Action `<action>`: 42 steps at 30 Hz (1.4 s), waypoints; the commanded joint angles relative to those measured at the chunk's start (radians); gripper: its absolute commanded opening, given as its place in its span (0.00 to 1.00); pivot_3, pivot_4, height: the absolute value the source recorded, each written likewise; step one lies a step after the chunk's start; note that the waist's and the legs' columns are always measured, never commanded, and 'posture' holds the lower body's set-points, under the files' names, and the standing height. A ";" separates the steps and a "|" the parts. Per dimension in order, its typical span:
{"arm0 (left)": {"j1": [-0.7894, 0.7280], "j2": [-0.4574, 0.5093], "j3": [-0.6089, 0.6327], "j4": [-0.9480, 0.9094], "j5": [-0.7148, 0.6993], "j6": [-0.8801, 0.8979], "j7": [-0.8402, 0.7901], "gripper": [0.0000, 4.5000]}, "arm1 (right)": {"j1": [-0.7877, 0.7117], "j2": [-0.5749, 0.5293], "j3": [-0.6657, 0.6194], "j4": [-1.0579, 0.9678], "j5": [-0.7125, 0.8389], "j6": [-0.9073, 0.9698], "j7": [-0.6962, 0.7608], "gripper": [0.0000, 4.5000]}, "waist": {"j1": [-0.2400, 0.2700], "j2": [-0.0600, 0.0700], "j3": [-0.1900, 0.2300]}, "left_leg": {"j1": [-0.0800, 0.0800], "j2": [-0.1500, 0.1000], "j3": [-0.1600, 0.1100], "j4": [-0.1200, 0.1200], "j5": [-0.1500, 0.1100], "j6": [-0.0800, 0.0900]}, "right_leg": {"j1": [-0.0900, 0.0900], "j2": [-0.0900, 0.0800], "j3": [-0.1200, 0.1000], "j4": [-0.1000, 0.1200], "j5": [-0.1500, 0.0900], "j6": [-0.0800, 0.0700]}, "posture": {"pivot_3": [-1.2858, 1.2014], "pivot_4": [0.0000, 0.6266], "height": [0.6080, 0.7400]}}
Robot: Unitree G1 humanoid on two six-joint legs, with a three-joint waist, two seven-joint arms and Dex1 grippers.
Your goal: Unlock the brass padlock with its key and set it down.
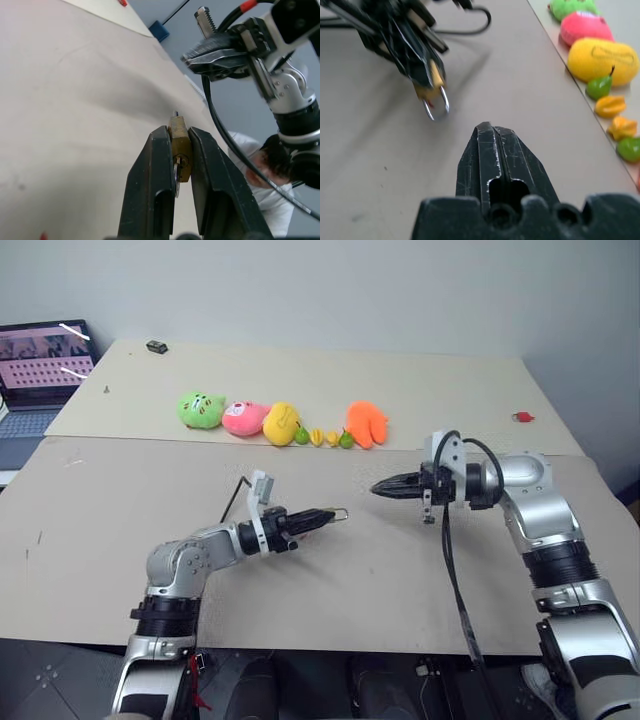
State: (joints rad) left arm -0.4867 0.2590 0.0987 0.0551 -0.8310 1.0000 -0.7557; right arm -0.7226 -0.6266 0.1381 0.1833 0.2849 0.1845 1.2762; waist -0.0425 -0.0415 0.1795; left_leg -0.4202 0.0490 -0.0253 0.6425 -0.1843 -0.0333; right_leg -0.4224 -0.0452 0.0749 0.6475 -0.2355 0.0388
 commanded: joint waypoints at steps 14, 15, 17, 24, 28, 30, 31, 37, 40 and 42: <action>-0.086 -0.070 0.101 0.045 -0.206 0.233 0.068 0.01 | 0.017 -0.005 0.014 -0.218 0.064 0.129 -0.017 0.01 | 0.001 0.000 0.000 | 0.000 0.000 -0.001 0.001 0.000 0.000 | 0.000 0.000 -0.001 0.000 0.000 0.000 | 0.52 0.24 0.83; -0.087 -0.073 0.103 0.042 -0.211 0.235 0.073 0.01 | 0.017 -0.005 0.015 -0.216 0.062 0.126 -0.014 0.01 | 0.001 0.000 0.000 | 0.000 0.000 -0.001 0.001 0.000 0.000 | 0.000 0.000 -0.001 0.000 0.000 0.000 | 0.52 0.24 0.83; -0.087 -0.075 0.108 0.034 -0.220 0.240 0.081 0.01 | 0.017 -0.007 0.016 -0.211 0.060 0.123 -0.009 0.01 | 0.000 0.000 0.000 | 0.000 0.000 -0.001 0.001 0.000 0.000 | 0.000 0.000 -0.001 0.000 0.000 0.000 | 0.52 0.24 0.83; -0.088 -0.065 0.127 0.028 -0.237 0.250 0.096 0.01 | 0.030 -0.015 0.042 -0.190 0.037 0.090 0.033 0.01 | 0.000 0.000 0.000 | 0.000 0.000 -0.001 0.001 0.000 0.000 | 0.000 0.000 -0.001 0.000 0.000 0.000 | 0.52 0.24 0.83; -0.089 -0.069 0.137 0.021 -0.253 0.256 0.111 0.01 | 0.010 -0.021 0.046 -0.131 0.015 0.053 0.059 0.01 | 0.000 0.000 0.000 | 0.000 0.000 -0.001 0.001 0.000 0.000 | 0.000 0.000 -0.001 0.000 0.000 0.000 | 0.52 0.24 0.83; -0.083 -0.068 0.136 0.012 -0.260 0.258 0.114 0.01 | -0.007 -0.023 0.042 -0.098 0.009 0.038 0.072 0.01 | 0.000 0.000 0.000 | 0.000 0.000 -0.001 0.001 0.000 0.000 | 0.000 0.000 -0.001 0.000 0.000 0.000 | 0.52 0.24 0.83; -0.081 -0.067 0.135 0.009 -0.262 0.259 0.115 0.01 | -0.017 -0.022 0.038 -0.081 0.008 0.033 0.077 0.01 | 0.000 0.000 0.000 | 0.000 0.000 -0.001 0.001 0.000 0.000 | 0.000 0.000 -0.001 0.000 0.000 0.000 | 0.52 0.24 0.83; -0.072 -0.063 0.132 0.001 -0.277 0.262 0.124 0.01 | -0.087 -0.013 0.024 0.022 -0.010 -0.007 0.090 0.01 | 0.000 0.000 0.000 | 0.000 0.000 -0.001 0.001 0.000 0.000 | 0.000 0.000 -0.001 0.000 0.000 0.000 | 0.52 0.24 0.83; -0.069 -0.065 0.136 0.001 -0.288 0.261 0.134 0.01 | -0.084 -0.018 0.027 0.027 -0.013 -0.018 0.104 0.01 | 0.000 0.000 0.000 | -0.001 0.000 -0.001 0.001 0.000 0.000 | 0.000 0.000 -0.001 0.000 0.000 0.000 | 0.52 0.24 0.83; -0.068 -0.066 0.138 0.001 -0.294 0.258 0.140 0.01 | -0.068 -0.022 0.034 0.016 -0.016 -0.016 0.116 0.01 | 0.000 0.000 0.000 | -0.001 0.000 -0.001 0.001 0.000 0.000 | 0.000 0.000 -0.001 0.000 0.000 0.000 | 0.52 0.24 0.83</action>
State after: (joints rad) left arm -0.5497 0.1967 0.2229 0.0903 -1.0934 1.2517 -0.6167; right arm -0.7862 -0.6346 0.1873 0.2256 0.2579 0.1871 1.3776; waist -0.0422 -0.0415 0.1795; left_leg -0.4211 0.0488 -0.0265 0.6431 -0.1843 -0.0334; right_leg -0.4224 -0.0453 0.0736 0.6474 -0.2355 0.0387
